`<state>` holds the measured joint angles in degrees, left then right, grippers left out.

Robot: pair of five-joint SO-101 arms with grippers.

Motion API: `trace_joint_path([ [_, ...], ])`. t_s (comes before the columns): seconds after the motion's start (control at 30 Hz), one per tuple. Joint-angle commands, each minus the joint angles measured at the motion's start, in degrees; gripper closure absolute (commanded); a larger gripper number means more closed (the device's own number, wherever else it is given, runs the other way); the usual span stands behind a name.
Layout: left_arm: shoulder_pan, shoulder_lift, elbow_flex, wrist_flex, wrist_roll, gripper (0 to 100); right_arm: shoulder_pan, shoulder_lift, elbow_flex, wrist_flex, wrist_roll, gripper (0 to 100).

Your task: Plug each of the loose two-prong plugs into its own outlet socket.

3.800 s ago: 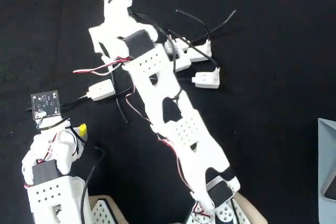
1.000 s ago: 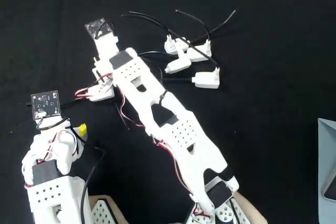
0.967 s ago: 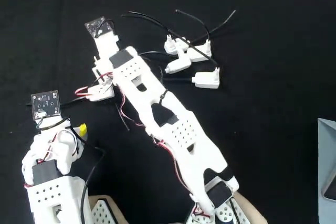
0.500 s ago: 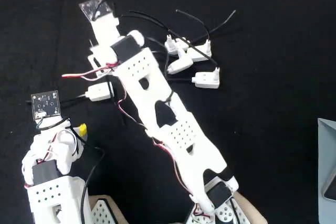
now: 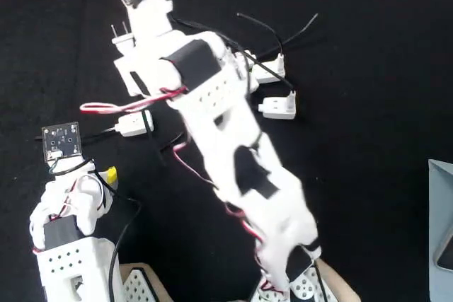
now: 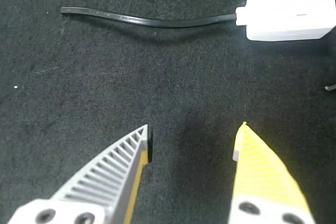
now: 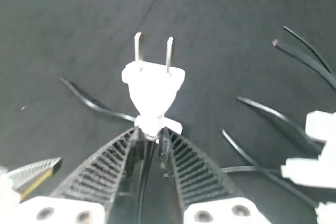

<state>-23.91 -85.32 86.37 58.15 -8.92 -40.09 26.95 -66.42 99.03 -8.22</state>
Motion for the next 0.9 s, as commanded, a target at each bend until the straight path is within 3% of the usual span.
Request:
trace_joint_path([
  [0.0,0.2,-0.5,-0.2,-2.1,0.4,74,-0.9,-14.2,13.8,2.0,-2.3,98.7],
  [0.2,0.2,-0.5,-0.1,-2.1,0.4,74,1.9,-30.6,37.8,-1.9,-7.2,98.7],
  [0.47,0.2,-0.5,-0.1,-2.0,0.4,74,13.3,-39.8,70.9,-20.0,-26.5,97.5],
  [0.7,0.2,-0.5,-0.1,-2.0,0.4,74,15.8,-40.0,84.6,-25.7,-32.9,70.8],
  [0.8,0.2,-0.5,-0.1,-2.1,0.4,74,16.1,-40.1,85.4,-25.3,-32.5,67.7],
  [0.87,0.2,-0.5,-0.1,-2.1,0.4,74,16.6,-40.1,85.5,-23.9,-28.5,67.7],
])
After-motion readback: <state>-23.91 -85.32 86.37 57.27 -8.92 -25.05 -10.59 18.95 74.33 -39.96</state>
